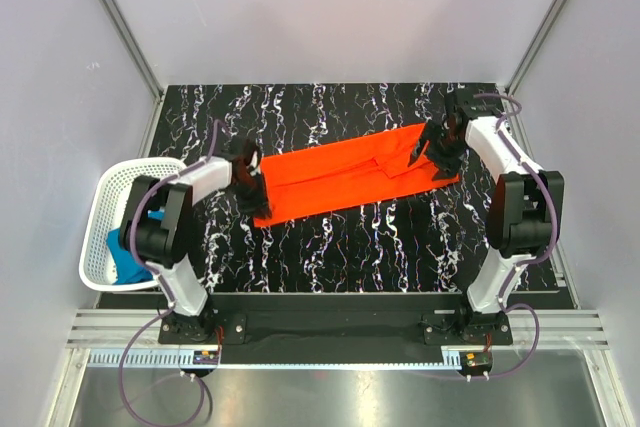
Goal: Fold and stack the t-shirts
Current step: Fold the tshirt
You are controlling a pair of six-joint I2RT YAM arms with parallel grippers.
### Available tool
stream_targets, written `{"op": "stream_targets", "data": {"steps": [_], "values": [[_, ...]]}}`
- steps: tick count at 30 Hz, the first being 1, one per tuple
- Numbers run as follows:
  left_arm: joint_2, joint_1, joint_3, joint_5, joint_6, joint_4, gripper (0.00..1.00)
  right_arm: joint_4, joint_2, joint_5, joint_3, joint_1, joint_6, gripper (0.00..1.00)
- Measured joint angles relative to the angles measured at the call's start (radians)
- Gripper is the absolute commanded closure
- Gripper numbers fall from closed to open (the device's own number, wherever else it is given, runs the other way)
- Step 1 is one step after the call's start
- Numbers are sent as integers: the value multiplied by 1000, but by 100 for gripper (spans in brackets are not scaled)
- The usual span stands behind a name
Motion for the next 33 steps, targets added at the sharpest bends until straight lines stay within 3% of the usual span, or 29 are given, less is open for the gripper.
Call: {"op": "stream_targets", "data": {"steps": [7, 14, 18, 26, 29, 33], "values": [[-132, -214, -182, 97, -89, 42, 68, 15, 0, 56, -41, -35, 21, 0], [-145, -555, -251, 247, -222, 159, 64, 39, 57, 80, 15, -35, 26, 0], [-129, -690, -210, 302, -222, 188, 55, 55, 128, 85, 71, -34, 29, 0], [-289, -676, -56, 241, -129, 90, 25, 52, 204, 145, 169, 11, 51, 0], [-340, -634, 26, 154, -65, 15, 17, 52, 239, 177, 220, 39, 76, 0], [-303, -551, 69, 26, 14, -54, 14, 45, 301, 218, 277, 64, 101, 0]]}}
